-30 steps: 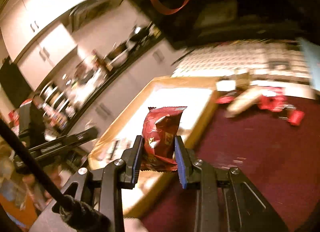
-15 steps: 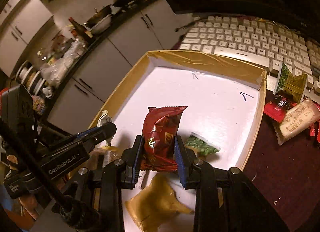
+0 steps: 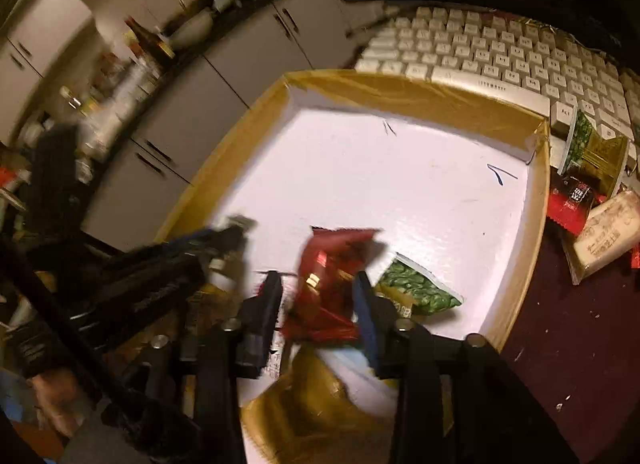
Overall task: Organize snacks
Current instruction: 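Lower both snacks into the tray and open both grippers, then grasp a small red candy wrapper with the right gripper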
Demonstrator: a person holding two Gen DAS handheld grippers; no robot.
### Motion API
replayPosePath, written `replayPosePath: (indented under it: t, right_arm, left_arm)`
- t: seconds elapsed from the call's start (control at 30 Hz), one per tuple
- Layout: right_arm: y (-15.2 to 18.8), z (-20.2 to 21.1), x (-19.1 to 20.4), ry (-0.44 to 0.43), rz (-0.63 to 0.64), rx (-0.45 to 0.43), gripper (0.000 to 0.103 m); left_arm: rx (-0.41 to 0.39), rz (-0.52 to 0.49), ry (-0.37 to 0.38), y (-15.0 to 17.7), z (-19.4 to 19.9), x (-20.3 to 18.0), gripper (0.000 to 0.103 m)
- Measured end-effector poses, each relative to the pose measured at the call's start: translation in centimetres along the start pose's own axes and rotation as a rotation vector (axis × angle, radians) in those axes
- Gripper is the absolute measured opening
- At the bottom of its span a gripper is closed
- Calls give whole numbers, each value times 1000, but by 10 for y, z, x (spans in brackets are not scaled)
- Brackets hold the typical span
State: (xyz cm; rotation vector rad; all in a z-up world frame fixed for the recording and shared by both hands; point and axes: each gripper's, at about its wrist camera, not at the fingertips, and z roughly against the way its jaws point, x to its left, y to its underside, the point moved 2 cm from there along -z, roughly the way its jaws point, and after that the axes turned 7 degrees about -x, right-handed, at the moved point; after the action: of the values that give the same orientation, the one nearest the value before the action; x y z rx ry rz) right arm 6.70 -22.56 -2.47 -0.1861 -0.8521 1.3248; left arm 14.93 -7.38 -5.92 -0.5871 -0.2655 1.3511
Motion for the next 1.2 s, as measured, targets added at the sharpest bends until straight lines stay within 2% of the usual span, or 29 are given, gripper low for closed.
replayPosePath:
  t: [0.03,0.1,0.17,0.3,0.37,0.47,0.67,0.73,0.83,0.93,1.0,1.1,1.2]
  right_arm:
    - [0,16,0,-17,5,-45,52]
    - [4,43,1,-49,-2,-113,58]
    - [19,75,-6,-96,-3,-197,63]
    - [60,106,-38,-94,-36,-276,65]
    - [76,116,-63,-47,-73,-288,66]
    - [87,126,-91,-30,-129,-286,66]
    - [91,142,-125,-25,-197,-265,65]
    - [83,143,-130,-31,-209,-264,65]
    - [66,146,-144,11,-204,-253,64]
    - [44,139,-158,83,-196,-211,60]
    - [29,133,-170,140,-194,-176,53]
    - [8,121,-182,163,-172,-115,47]
    - [-3,110,-191,211,-154,-70,46]
  left_arm:
    - [-21,9,11,0,7,0,42]
    - [-115,8,32,2,32,-5,61]
    - [-201,-14,50,13,59,-15,69]
    - [-230,-39,159,50,88,-41,70]
    - [-224,-43,229,70,97,-59,70]
    - [-222,-64,297,89,106,-86,70]
    - [-217,-135,313,100,113,-121,70]
    - [-209,-147,318,102,113,-126,70]
    - [-200,-157,329,105,112,-130,70]
    - [-196,-153,341,106,112,-131,70]
    - [-196,-149,342,107,114,-131,70]
    - [-199,-155,354,108,117,-132,70]
    - [-200,-159,358,110,117,-133,70]
